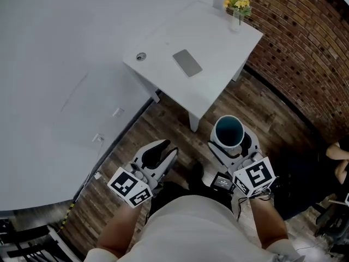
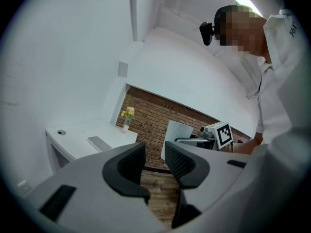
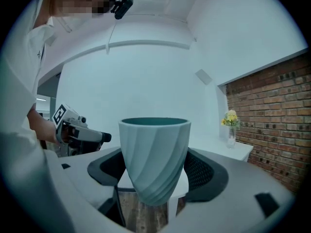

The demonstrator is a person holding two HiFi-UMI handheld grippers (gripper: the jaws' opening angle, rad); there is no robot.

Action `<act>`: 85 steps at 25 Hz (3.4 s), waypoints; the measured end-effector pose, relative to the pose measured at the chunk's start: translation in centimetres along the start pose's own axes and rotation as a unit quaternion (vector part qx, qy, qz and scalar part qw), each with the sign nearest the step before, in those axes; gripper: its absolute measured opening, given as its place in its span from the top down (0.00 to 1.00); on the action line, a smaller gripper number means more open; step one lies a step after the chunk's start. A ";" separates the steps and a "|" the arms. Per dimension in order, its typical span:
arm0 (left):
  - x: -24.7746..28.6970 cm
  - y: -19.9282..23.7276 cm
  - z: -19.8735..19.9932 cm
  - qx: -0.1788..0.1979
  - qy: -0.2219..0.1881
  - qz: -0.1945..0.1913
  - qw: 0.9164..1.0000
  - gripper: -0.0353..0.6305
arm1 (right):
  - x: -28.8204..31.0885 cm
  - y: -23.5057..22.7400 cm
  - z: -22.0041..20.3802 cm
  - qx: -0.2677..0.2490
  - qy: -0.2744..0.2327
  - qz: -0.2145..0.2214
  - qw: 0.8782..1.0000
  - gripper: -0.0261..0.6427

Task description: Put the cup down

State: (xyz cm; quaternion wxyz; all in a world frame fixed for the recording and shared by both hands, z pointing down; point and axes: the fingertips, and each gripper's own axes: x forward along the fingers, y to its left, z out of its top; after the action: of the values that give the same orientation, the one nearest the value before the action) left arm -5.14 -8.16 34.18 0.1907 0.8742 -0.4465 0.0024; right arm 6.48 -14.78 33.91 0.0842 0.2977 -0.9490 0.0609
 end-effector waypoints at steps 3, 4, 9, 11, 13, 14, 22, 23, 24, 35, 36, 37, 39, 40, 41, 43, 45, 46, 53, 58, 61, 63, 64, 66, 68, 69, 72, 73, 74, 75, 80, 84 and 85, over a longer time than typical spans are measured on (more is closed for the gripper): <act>0.8 0.5 0.1 0.000 0.002 0.000 1.000 0.75 | 0.7 -0.6 0.1 -0.003 0.001 0.002 1.000 0.40; 0.9 0.8 0.2 0.000 0.002 -0.001 1.000 0.75 | 1.0 -0.7 0.0 -0.003 0.002 0.002 1.000 0.40; 1.4 2.3 0.5 -0.005 0.005 -0.014 1.000 0.75 | 2.5 -1.1 -0.3 0.002 0.009 -0.011 1.000 0.40; 1.6 2.9 0.6 -0.004 0.010 -0.022 1.000 0.75 | 3.1 -1.3 -0.1 0.005 0.007 -0.021 1.000 0.40; 1.6 3.5 0.9 -0.002 0.015 -0.031 0.999 0.75 | 3.6 -1.3 -0.1 0.010 0.004 -0.031 0.999 0.40; 1.6 3.9 1.0 0.000 0.016 -0.035 0.999 0.75 | 3.9 -1.2 -0.1 0.011 0.004 -0.035 0.999 0.40; 1.4 6.5 1.7 0.000 0.032 -0.073 0.997 0.75 | 6.1 -0.8 0.1 0.019 0.005 -0.072 0.997 0.40; 1.5 6.6 1.6 -0.001 0.035 -0.077 0.996 0.75 | 6.1 -0.8 -0.1 0.020 0.007 -0.075 0.997 0.40; 1.7 6.6 1.5 -0.003 0.037 -0.080 0.996 0.75 | 6.1 -0.8 -0.2 0.019 0.009 -0.077 0.997 0.40; 5.0 6.3 -0.2 -0.023 0.041 -0.064 0.997 0.75 | 6.4 -3.7 -1.9 0.015 0.027 -0.050 0.998 0.40; 5.4 6.4 -0.3 -0.023 0.042 -0.061 0.997 0.75 | 6.7 -4.2 -2.0 0.017 0.028 -0.047 0.998 0.40; 5.8 6.6 -0.1 -0.021 0.042 -0.059 0.997 0.75 | 7.2 -4.6 -1.9 0.016 0.027 -0.041 0.999 0.40; 6.9 7.2 0.7 -0.007 0.039 -0.059 0.997 0.75 | 8.5 -5.6 -1.0 0.000 0.019 -0.027 0.999 0.40; 7.6 7.6 1.5 0.003 0.036 -0.059 0.998 0.75 | 9.3 -6.2 -0.2 -0.011 0.013 -0.020 1.000 0.40; 8.4 8.0 2.3 0.014 0.032 -0.059 0.998 0.75 | 10.2 -6.9 0.7 -0.022 0.006 -0.015 1.000 0.40; 9.9 9.1 4.1 0.034 0.023 -0.059 0.997 0.75 | 12.0 -8.3 2.4 -0.038 -0.007 -0.007 0.999 0.40; 11.2 10.3 5.7 0.051 0.018 -0.057 0.997 0.75 | 13.9 -9.6 3.7 -0.051 -0.015 -0.002 0.999 0.40; 11.8 10.9 6.3 0.059 0.017 -0.057 0.997 0.75 | 14.9 -10.2 4.1 -0.056 -0.017 0.001 0.998 0.40; 15.4 15.4 8.3 0.090 0.019 -0.046 0.995 0.75 | 20.3 -13.5 4.6 -0.052 -0.019 0.009 0.998 0.40; 18.0 18.9 7.6 0.088 0.021 -0.031 0.995 0.75 | 24.2 -16.0 2.5 -0.032 -0.006 0.004 0.999 0.40; 19.3 20.6 6.2 0.092 0.027 -0.020 0.995 0.75 | 26.4 -17.3 0.6 -0.036 0.008 -0.003 0.999 0.40; 19.9 21.5 4.8 0.093 0.034 -0.013 0.995 0.75 | 27.6 -17.8 -0.9 -0.038 0.018 -0.008 0.999 0.40; 20.1 21.9 4.1 0.091 0.038 -0.011 0.995 0.75 | 28.2 -18.0 -1.6 -0.038 0.022 -0.010 0.999 0.40; 20.5 22.8 2.9 0.084 0.043 -0.006 0.995 0.75 | 29.2 -18.3 -2.8 -0.036 0.029 -0.013 0.999 0.40; 20.8 23.6 2.0 0.076 0.046 -0.001 0.996 0.75 | 30.1 -18.5 -3.9 -0.036 0.033 -0.016 0.999 0.40; 21.0 23.9 1.6 0.071 0.047 0.001 0.996 0.75 | 30.5 -18.7 -4.4 -0.037 0.034 -0.017 0.999 0.40; 21.6 24.7 0.9 0.059 0.047 0.003 0.997 0.75 | 31.7 -18.9 -5.8 -0.045 0.038 -0.021 0.998 0.40; 21.7 24.8 0.7 0.056 0.047 0.003 0.997 0.75 | 32.2 -18.9 -6.3 -0.049 0.040 -0.022 0.998 0.40; 21.9 25.0 0.6 0.053 0.047 0.002 0.997 0.75 | 32.7 -19.0 -6.8 -0.054 0.043 -0.024 0.997 0.40; 22.0 25.1 0.4 0.051 0.048 0.001 0.998 0.75 | 33.1 -19.1 -7.4 -0.058 0.047 -0.025 0.997 0.40; 22.5 25.6 -0.7 0.042 0.056 0.001 0.998 0.75 | 35.2 -19.9 -9.8 -0.067 0.065 -0.029 0.995 0.40; 22.5 26.1 -1.7 0.035 0.064 0.003 0.997 0.75 | 36.2 -20.2 -11.1 -0.071 0.076 -0.026 0.994 0.40; 22.5 26.2 -1.9 0.034 0.065 0.004 0.997 0.75 | 36.5 -20.2 -11.3 -0.073 0.078 -0.026 0.994 0.40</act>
State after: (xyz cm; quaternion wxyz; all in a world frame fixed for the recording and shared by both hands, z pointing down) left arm -11.74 -38.95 48.56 0.1896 0.8765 -0.4360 0.0751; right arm -10.01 -49.57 53.44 0.1807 0.3093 -0.9336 0.0123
